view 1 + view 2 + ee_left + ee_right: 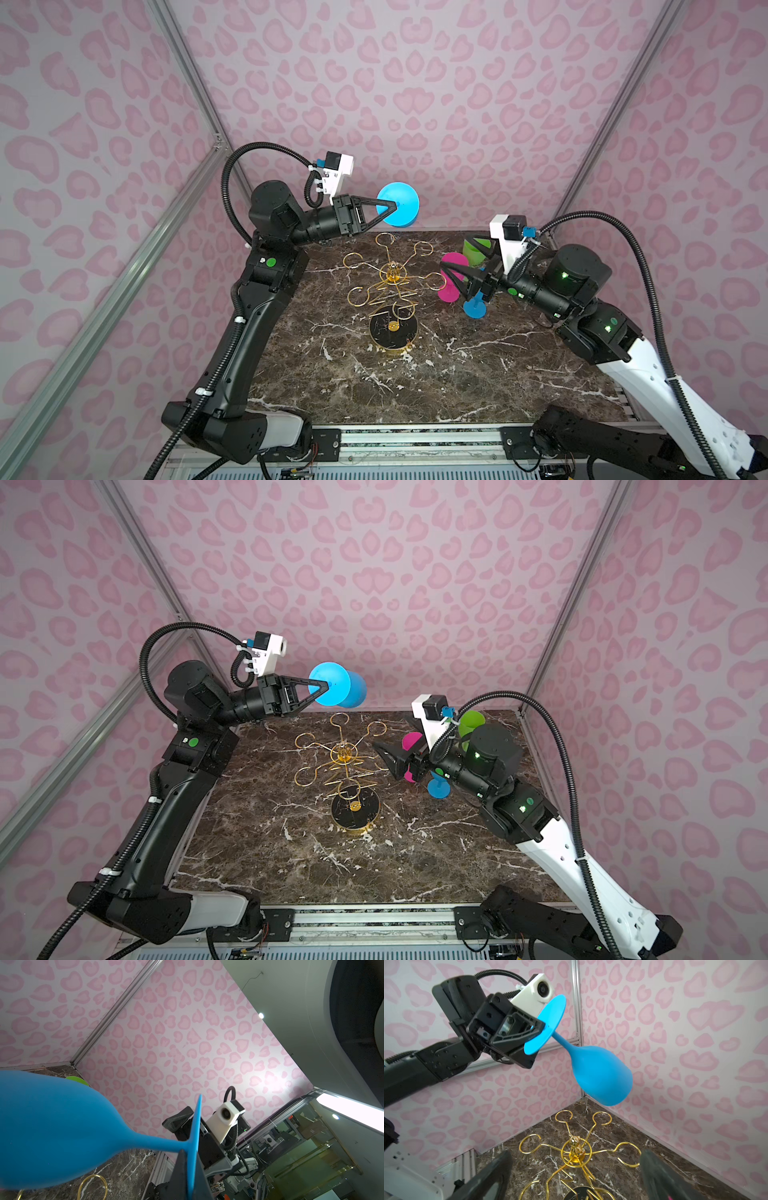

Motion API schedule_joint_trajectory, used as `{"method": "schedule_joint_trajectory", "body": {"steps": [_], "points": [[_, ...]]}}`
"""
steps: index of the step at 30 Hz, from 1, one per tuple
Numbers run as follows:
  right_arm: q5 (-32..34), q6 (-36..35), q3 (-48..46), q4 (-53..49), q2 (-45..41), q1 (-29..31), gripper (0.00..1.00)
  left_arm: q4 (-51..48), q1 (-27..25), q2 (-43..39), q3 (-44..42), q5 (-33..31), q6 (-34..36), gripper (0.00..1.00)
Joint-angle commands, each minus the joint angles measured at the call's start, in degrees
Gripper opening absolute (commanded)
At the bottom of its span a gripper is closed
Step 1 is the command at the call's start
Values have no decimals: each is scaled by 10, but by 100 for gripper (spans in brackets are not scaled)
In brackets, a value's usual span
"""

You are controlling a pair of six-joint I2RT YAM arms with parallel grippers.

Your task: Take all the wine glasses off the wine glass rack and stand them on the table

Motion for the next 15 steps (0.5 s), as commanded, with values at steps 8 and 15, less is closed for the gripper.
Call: {"method": "schedule_joint_trajectory", "body": {"steps": [8, 15], "points": [[97, -110, -1, 160, 72, 23, 98, 61, -1, -5, -5, -18, -58, 4], [75, -120, 46, 206, 147, 23, 98, 70, -1, -2, -3, -17, -77, 4]]}}
